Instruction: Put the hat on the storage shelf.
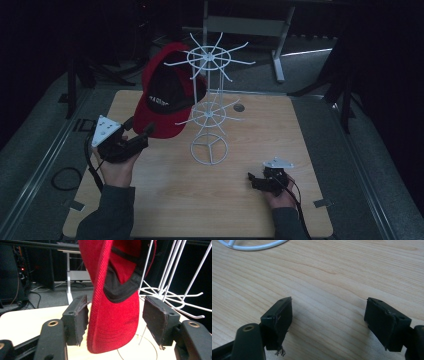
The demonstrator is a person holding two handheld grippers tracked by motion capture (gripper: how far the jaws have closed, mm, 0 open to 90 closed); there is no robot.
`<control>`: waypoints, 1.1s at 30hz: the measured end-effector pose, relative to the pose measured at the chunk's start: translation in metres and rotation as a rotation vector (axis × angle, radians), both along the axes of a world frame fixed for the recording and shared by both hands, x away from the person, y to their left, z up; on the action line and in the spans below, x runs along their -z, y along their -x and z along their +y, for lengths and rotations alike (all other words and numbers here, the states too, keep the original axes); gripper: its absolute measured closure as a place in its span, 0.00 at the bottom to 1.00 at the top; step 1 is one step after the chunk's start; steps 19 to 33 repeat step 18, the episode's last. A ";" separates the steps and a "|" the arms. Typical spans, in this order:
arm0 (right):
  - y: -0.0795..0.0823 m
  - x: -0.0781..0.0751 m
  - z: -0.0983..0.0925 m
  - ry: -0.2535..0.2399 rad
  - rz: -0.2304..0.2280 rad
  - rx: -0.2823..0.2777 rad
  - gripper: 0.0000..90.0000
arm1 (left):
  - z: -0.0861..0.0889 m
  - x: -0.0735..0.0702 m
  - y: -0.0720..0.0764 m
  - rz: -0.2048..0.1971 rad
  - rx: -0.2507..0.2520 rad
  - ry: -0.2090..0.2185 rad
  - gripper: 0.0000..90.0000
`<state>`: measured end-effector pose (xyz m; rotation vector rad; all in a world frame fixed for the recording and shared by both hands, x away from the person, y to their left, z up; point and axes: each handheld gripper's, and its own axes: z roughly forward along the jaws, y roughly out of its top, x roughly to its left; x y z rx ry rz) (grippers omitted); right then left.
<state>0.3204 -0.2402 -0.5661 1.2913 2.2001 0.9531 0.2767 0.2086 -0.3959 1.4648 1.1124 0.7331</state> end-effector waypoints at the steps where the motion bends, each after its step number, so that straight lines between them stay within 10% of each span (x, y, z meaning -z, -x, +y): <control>1: 0.000 0.000 0.000 0.000 0.000 0.000 0.25 | 0.003 -0.001 0.001 -0.005 -0.010 0.005 0.41; 17: 0.000 0.000 0.000 -0.001 0.001 0.000 0.25 | 0.039 -0.011 0.008 0.015 0.029 0.045 0.31; 33: 0.000 0.000 0.000 -0.001 0.001 0.000 0.25 | 0.039 -0.011 0.008 0.015 0.029 0.045 0.31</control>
